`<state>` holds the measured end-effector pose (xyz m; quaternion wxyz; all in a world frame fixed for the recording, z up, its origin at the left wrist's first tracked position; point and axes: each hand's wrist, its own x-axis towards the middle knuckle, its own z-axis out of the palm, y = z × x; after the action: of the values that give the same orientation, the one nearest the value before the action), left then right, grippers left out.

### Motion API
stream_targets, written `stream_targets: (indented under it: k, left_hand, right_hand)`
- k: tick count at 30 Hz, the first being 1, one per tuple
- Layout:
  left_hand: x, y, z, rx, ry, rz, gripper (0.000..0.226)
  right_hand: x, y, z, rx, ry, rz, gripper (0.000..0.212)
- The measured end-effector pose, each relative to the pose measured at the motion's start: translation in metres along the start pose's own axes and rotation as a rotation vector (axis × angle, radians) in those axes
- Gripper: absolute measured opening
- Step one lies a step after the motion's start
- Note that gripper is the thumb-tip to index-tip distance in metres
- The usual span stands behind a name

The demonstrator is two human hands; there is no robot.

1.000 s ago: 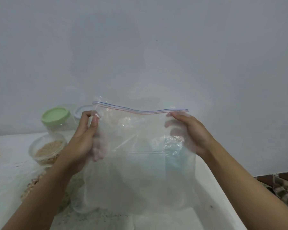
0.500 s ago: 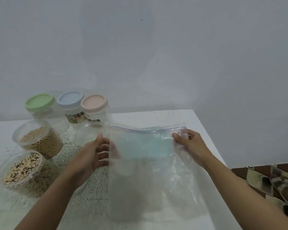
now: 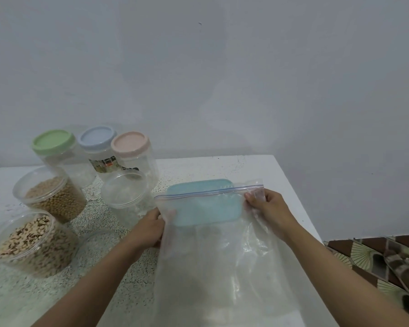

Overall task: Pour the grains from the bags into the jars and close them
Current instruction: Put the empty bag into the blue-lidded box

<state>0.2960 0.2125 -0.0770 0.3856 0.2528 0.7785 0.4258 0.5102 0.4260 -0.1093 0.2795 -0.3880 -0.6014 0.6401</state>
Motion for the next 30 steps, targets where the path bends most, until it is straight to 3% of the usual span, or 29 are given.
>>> stream_targets:
  k: [8,10,16,22,25,30]
  left_hand:
    - [-0.009,0.036,-0.014,0.260,0.229,0.402,0.023]
    - [-0.015,0.052,-0.021,0.253,0.298,0.514,0.014]
    - [-0.025,0.090,-0.055,0.165,0.480,0.747,0.026]
    - [-0.025,0.104,-0.073,0.007,0.522,0.726,0.030]
    - [-0.019,0.098,-0.068,-0.134,0.366,0.595,0.029]
    - [-0.011,0.063,-0.033,-0.073,0.120,0.361,0.028]
  right_hand:
    - [0.007,-0.005,-0.004,0.031,0.030,-0.038,0.024]
    - [0.008,-0.007,-0.004,0.009,0.046,-0.041,0.018]
    - [0.013,-0.013,0.002,-0.123,0.077,-0.044,0.005]
    - [0.030,-0.006,0.009,-0.182,0.121,0.023,0.018]
    - [0.034,-0.003,0.011,-0.249,0.137,0.023,0.023]
    - [0.032,0.000,0.012,-0.310,0.174,0.054,0.024]
